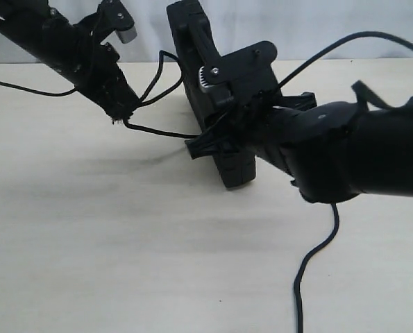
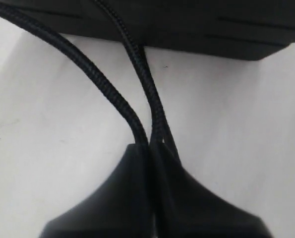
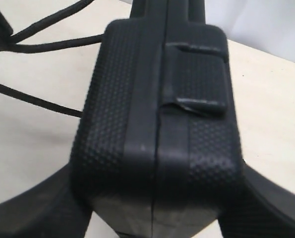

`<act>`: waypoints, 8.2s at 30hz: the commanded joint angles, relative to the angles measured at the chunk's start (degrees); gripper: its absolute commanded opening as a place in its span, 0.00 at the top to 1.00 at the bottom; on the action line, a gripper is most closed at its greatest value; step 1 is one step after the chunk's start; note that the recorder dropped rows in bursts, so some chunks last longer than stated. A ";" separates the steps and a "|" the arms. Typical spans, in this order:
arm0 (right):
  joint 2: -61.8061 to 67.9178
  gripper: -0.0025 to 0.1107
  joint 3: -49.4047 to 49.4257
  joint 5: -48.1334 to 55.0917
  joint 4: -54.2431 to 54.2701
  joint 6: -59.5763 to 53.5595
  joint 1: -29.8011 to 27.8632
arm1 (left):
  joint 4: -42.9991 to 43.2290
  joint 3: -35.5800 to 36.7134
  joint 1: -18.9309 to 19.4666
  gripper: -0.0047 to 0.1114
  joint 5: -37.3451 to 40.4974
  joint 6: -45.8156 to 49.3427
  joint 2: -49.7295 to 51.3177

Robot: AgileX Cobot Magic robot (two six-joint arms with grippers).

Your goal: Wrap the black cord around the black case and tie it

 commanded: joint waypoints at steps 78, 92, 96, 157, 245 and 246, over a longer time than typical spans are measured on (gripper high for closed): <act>-0.99 0.94 6.12 25.59 0.30 -3.45 -13.29 | 12.64 21.71 -0.09 0.46 -26.68 -101.50 6.45; -0.99 0.94 6.12 25.59 0.30 -3.45 -13.29 | 9.35 21.71 -0.09 0.96 -22.97 -85.79 9.08; -0.99 0.94 6.12 25.59 0.30 -3.45 -13.29 | 9.35 21.71 -0.09 0.96 -23.34 -73.18 7.41; -0.99 0.94 6.12 26.16 0.44 -10.24 -13.29 | -8.51 10.62 0.03 0.96 9.19 -12.27 -9.14; -0.99 0.94 2.71 25.00 0.71 -8.30 -13.29 | 31.06 17.26 -4.79 0.61 -12.32 -116.65 -1.20; -0.99 0.94 2.71 25.00 0.71 -8.30 -13.29 | 31.05 17.26 -4.79 0.58 -11.63 -116.76 -0.57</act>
